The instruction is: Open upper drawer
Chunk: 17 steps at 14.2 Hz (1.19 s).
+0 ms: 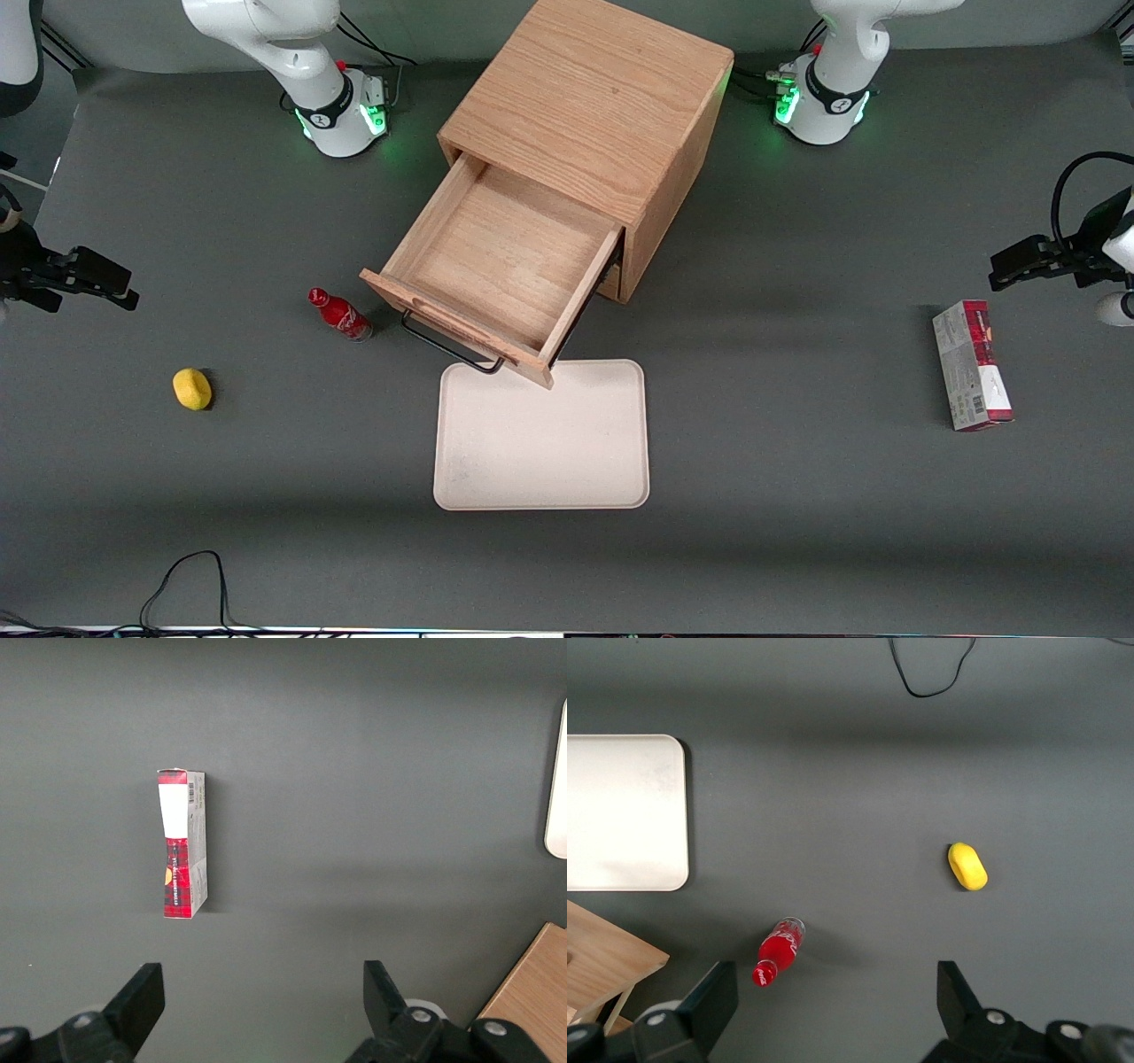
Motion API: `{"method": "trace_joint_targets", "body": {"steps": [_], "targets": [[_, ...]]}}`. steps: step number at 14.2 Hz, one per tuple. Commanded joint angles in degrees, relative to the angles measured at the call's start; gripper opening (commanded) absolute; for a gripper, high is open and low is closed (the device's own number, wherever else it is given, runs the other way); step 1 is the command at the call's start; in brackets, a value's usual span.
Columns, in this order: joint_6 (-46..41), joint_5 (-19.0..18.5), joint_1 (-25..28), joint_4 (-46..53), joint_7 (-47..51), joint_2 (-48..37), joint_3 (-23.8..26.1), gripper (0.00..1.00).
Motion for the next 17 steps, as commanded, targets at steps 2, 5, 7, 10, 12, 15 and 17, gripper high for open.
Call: {"method": "trace_joint_targets", "body": {"steps": [2,5,7,10,12,15,17], "targets": [[-0.1,-1.0,0.6,0.9,1.4,0.6,-0.2,1.00],[-0.1,-0.9,0.5,0.9,1.9,0.6,-0.2,1.00],[-0.2,-0.9,0.5,0.9,2.0,0.6,-0.2,1.00],[-1.1,-0.2,0.2,0.9,1.7,0.6,-0.2,1.00],[-1.8,0.0,0.0,0.9,2.1,0.6,-0.2,1.00],[-2.5,1.4,-0.2,0.8,3.3,0.7,-0.3,1.00],[-2.5,1.4,-0.2,0.8,3.0,0.7,-0.3,1.00]]}}
